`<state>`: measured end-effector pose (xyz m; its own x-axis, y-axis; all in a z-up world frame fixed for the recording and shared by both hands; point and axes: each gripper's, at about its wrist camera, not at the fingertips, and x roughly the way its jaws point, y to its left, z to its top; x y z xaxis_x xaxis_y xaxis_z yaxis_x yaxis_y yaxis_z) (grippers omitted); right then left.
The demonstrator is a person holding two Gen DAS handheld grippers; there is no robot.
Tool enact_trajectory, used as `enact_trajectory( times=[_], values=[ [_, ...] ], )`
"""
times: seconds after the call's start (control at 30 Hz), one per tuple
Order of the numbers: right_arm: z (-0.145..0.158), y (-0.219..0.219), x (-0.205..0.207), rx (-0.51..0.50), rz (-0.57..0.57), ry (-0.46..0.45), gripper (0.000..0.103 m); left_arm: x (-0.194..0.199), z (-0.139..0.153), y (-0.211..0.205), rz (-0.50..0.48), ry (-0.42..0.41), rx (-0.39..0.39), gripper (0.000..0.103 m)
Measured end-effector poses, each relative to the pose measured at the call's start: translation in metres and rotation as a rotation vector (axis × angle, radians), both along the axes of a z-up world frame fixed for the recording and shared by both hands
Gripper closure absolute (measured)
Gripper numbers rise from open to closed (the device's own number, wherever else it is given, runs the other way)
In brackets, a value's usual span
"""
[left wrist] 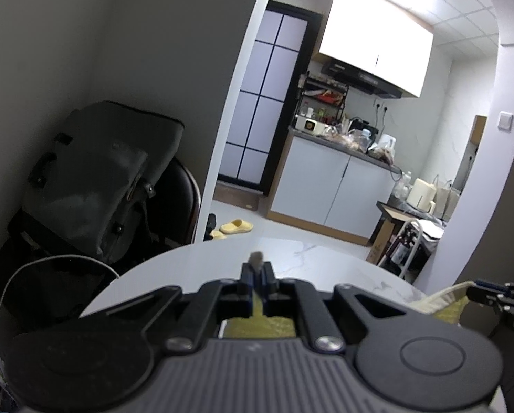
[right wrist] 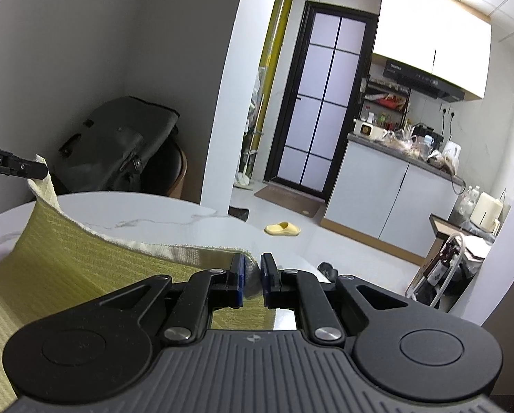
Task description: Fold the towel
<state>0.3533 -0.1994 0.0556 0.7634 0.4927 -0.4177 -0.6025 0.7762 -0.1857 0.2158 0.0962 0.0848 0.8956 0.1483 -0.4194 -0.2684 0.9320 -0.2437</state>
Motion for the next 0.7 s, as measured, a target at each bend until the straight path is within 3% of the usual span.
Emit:
enact_trajectory(
  times=[0.47,0.57,0.7],
  values=[
    [-0.027,0.015,0.04,-0.012,-0.015,0.045,0.091,0.041,-0.024,0.02,0.036,0.041,-0.037,0.093],
    [-0.031,0.018,0.046,-0.02,-0.024,0.045,0.091,0.048,-0.028,0.025,0.05,0.045,-0.044,0.083],
    [-0.038,0.023,0.055,-0.03,-0.038,0.055,0.089,0.05,-0.029,0.033,0.079,0.033,-0.048,0.058]
  ],
)
